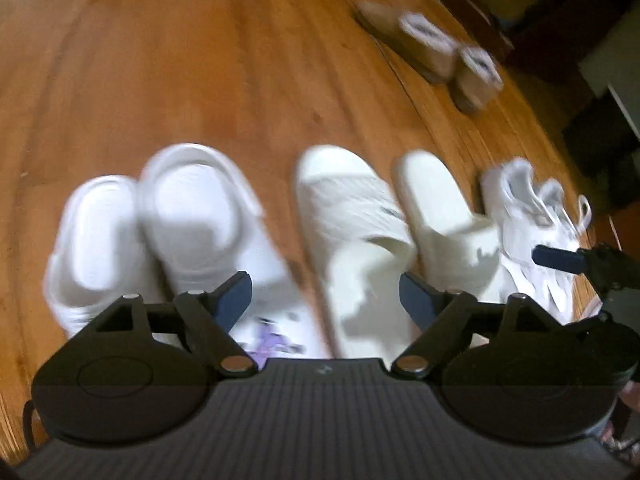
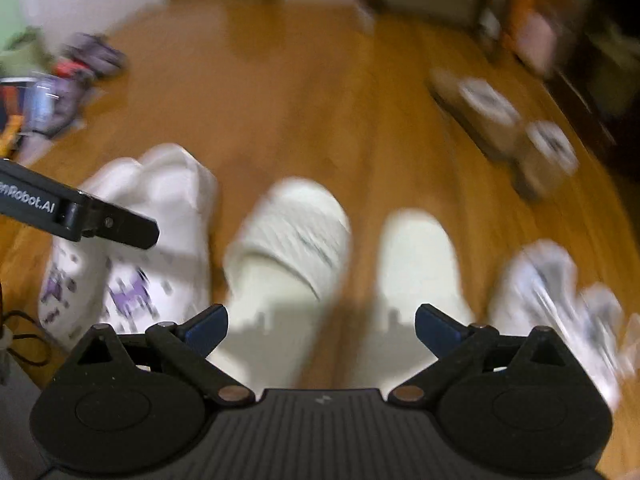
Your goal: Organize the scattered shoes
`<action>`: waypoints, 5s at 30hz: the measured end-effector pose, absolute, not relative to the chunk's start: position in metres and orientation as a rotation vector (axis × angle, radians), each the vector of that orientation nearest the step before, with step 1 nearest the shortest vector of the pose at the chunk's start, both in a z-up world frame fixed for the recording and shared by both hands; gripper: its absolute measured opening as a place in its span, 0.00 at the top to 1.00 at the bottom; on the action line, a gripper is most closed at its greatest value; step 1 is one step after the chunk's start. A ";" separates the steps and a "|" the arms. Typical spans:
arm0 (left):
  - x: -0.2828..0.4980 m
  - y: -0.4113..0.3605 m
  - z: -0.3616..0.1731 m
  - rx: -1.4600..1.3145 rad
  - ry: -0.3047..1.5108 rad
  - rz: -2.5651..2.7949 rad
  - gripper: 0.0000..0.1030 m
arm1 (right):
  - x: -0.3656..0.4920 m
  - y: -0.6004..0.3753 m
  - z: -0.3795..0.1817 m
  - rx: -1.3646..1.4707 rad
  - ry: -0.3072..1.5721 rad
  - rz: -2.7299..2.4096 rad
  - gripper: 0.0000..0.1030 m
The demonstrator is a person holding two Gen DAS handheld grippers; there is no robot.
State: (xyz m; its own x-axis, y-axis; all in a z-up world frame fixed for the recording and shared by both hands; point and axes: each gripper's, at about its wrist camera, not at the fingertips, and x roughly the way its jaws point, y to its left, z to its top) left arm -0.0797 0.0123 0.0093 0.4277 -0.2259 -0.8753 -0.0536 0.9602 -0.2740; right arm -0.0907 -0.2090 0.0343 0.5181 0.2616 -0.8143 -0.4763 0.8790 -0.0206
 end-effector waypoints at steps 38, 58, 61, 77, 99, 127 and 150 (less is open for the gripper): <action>-0.097 0.090 -0.048 -0.671 1.069 -0.664 0.08 | 0.011 -0.115 -0.045 -0.764 1.109 0.799 0.23; -0.094 0.114 -0.056 -0.827 1.045 -0.628 0.08 | 0.011 -0.245 0.034 0.464 1.330 0.205 0.26; -0.096 0.116 -0.056 -0.838 1.044 -0.607 0.08 | -0.007 -0.272 0.011 0.834 1.415 0.134 0.26; -0.092 0.114 -0.064 -0.840 1.085 -0.581 0.08 | -0.065 -0.275 0.009 1.136 1.401 0.190 0.02; -0.093 0.081 -0.051 -0.538 1.156 -0.553 0.08 | -0.026 -0.203 -0.027 0.196 1.174 0.133 0.06; -0.087 0.092 -0.061 -0.585 1.203 -0.494 0.07 | -0.045 -0.273 -0.059 -0.078 1.101 0.053 0.02; -0.087 0.084 -0.059 -0.569 1.207 -0.477 0.08 | -0.081 -0.321 0.011 -0.008 0.907 -0.055 0.02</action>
